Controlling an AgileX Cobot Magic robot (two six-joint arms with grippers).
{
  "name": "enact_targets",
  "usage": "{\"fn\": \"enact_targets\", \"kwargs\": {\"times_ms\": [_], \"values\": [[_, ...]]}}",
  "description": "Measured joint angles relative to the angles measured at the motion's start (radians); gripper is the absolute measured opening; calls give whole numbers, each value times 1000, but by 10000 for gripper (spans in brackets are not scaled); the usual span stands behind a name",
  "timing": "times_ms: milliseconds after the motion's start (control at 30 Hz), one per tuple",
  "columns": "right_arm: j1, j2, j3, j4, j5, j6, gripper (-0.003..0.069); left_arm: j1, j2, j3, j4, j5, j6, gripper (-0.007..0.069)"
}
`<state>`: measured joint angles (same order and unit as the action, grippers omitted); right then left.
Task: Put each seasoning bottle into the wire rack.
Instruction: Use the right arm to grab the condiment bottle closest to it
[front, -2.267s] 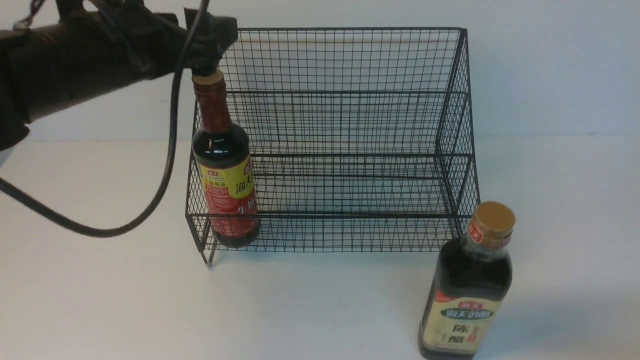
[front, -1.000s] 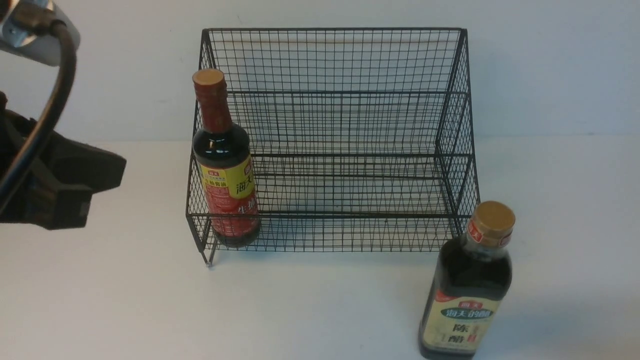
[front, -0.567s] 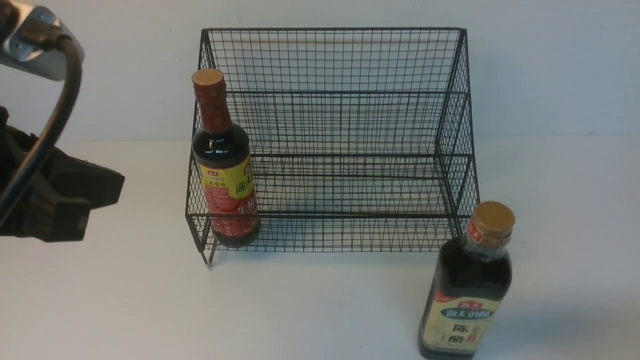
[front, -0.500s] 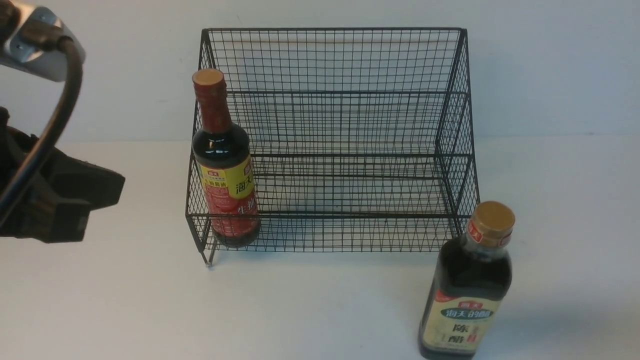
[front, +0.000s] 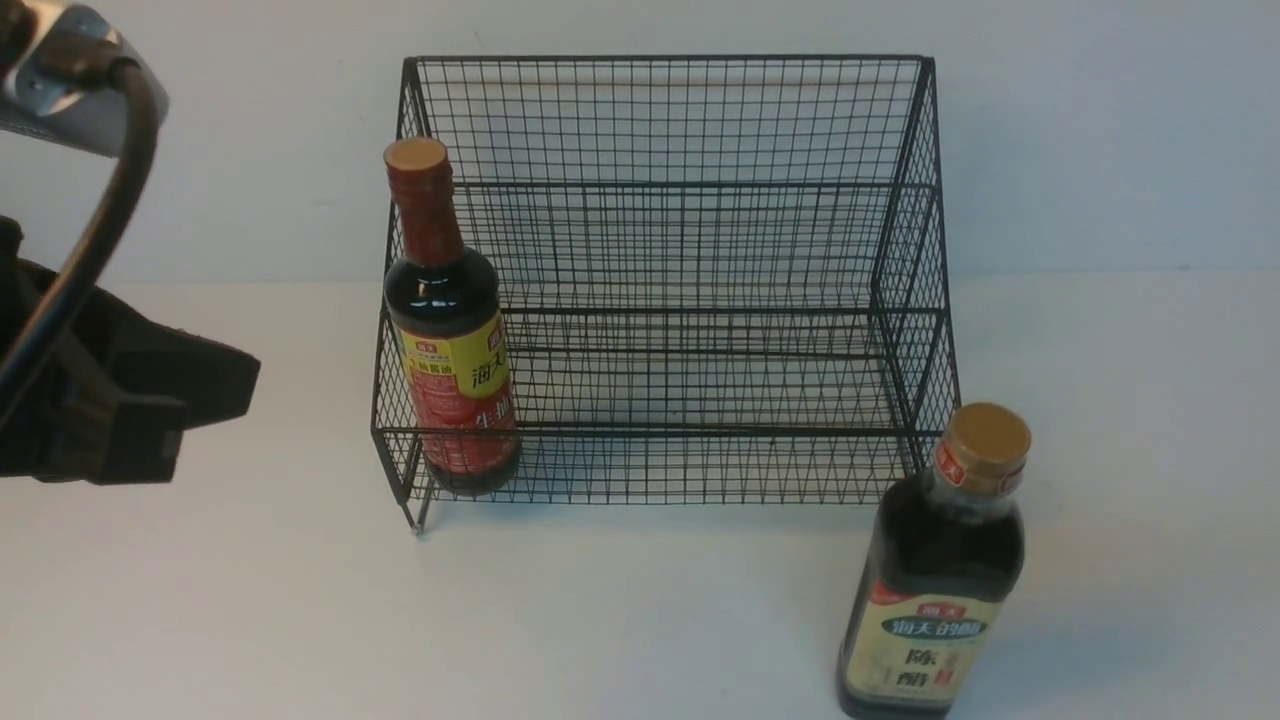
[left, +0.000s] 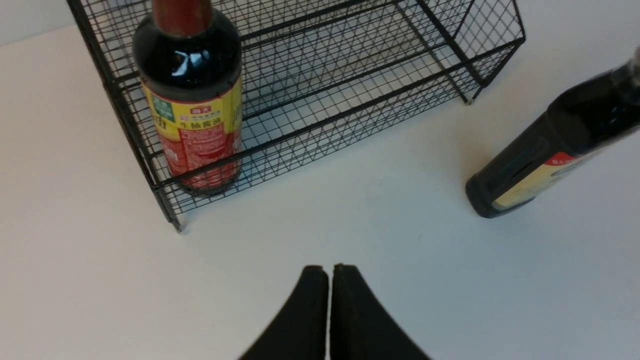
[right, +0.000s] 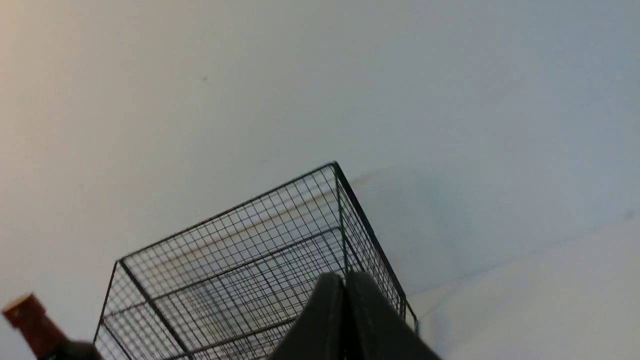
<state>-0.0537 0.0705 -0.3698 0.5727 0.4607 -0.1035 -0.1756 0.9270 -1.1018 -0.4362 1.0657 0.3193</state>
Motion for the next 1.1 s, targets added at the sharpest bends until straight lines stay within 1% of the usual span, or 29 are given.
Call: {"fn": "enact_targets", "kwargs": {"times_ms": [33, 100, 133, 167, 233, 267, 333, 367, 433, 500, 600, 667, 733, 767, 867, 900, 967, 1000, 1033, 1067, 1100], "values": [[0, 56, -83, -14, 75, -33, -7, 0, 0, 0, -13, 0, 0, -5], [0, 157, -198, -36, 212, -60, -7, 0, 0, 0, -25, 0, 0, -5], [0, 169, -210, -36, 228, -62, -7, 0, 0, 0, -26, 0, 0, -5], [0, 269, -293, -45, 358, -96, -7, 0, 0, 0, -28, 0, 0, -5], [0, 342, -339, -45, 444, -134, -7, 0, 0, 0, -28, 0, 0, -5], [0, 421, -373, -34, 506, -185, -6, 0, 0, 0, -28, 0, 0, -5], [0, 518, -392, 30, 558, -270, 2, 0, 0, 0, -28, 0, 0, -5], [0, 576, -394, 85, 570, -325, 13, 0, 0, 0, -28, 0, 0, -5], [0, 654, -403, 177, 584, -385, 41, 0, 0, 0, -28, 0, -1, -5], [0, 712, -432, 231, 608, -434, 86, 0, 0, 0, -28, 0, -2, -5], [20, 806, -498, 247, 636, -456, 166, 0, 0, 0, -29, 0, -5, -5], [61, 847, -540, 241, 635, -456, 218, 0, 0, 0, -29, 0, -7, -5], [126, 895, -581, 224, 632, -454, 278, 0, 0, 0, -29, 0, -8, -5], [162, 918, -595, 214, 629, -444, 303, 0, 0, 0, -29, 0, -8, -5], [263, 984, -640, 155, 579, -410, 419, 0, 0, 0, -29, 0, -8, -5], [282, 998, -651, 130, 560, -399, 460, 0, 0, 0, -29, 0, -8, -5], [309, 1020, -662, 93, 537, -383, 515, 0, 0, 0, -29, 0, -8, -5], [327, 1043, -666, 57, 522, -362, 566, 0, 0, 0, -29, 0, -8, -5], [331, 1046, -666, 46, 520, -359, 573, 0, 0, 0, -29, 0, -8, -5], [340, 1066, -668, 12, 520, -341, 613, 0, 0, 0, -29, 0, -8, -5], [342, 1079, -668, -18, 520, -324, 637, 0, 0, 0, -29, 0, -7, -4]]}}
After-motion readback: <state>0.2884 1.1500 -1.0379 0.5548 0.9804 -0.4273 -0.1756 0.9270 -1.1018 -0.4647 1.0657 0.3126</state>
